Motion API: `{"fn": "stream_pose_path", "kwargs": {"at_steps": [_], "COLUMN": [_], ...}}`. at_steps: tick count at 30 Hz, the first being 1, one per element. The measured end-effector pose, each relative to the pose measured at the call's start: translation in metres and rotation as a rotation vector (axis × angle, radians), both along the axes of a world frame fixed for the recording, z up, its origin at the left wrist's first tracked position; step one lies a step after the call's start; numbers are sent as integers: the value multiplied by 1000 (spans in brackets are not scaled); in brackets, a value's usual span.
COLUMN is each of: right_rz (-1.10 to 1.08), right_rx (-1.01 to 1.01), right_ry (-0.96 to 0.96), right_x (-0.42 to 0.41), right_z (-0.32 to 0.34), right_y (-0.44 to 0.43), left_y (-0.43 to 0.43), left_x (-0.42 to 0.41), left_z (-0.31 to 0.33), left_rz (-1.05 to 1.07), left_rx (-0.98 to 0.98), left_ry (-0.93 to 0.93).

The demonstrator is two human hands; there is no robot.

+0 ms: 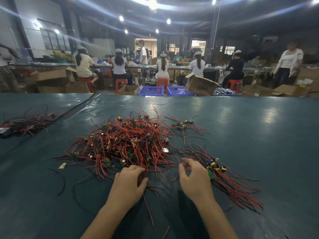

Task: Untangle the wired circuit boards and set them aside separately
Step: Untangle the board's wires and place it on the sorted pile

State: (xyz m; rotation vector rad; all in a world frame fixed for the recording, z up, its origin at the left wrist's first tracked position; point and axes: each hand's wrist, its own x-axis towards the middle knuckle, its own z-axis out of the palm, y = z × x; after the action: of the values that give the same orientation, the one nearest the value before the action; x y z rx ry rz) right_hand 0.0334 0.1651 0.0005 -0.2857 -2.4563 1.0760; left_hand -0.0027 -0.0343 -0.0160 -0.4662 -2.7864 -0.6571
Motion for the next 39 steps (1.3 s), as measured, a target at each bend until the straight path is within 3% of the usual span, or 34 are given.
{"fn": "stream_pose_path", "kwargs": {"at_steps": [8,10,13,15,20,26,29,31,34,37,39], "right_rz": [175,206,298,315,359,383,341,344,420,530,591], "right_rx": [33,-98,-553,-748,-901,-995,-912,-868,-777,-678,-685], "right_ry": [131,168,54,-15,-86,-59,42,125,226,249,260], "right_x": [7,8,9,7,4,8,11,16,25,33,36], "right_z": [-4,-3,5,6,7,13,16,20,24,24,24], "right_y": [-36,-43,-52,-54,-54,-51,-49,-50,-54,-59,-61], "left_y": [4,9,16,17,17,15,14,12,8,12,13], "left_x": [9,15,23,26,30,31,29,23,12,12,14], "left_z": [18,24,28,31,36,31,33,36,38,45,47], "left_rz": [8,-54,-154,-181,-306,-501,-342,-128,98,117,77], "left_rx": [469,515,514,544,624,560,833,965,1123,1445,1567], "left_ry": [157,184,188,196,239,207,196,116,-250,-678,-804]}}
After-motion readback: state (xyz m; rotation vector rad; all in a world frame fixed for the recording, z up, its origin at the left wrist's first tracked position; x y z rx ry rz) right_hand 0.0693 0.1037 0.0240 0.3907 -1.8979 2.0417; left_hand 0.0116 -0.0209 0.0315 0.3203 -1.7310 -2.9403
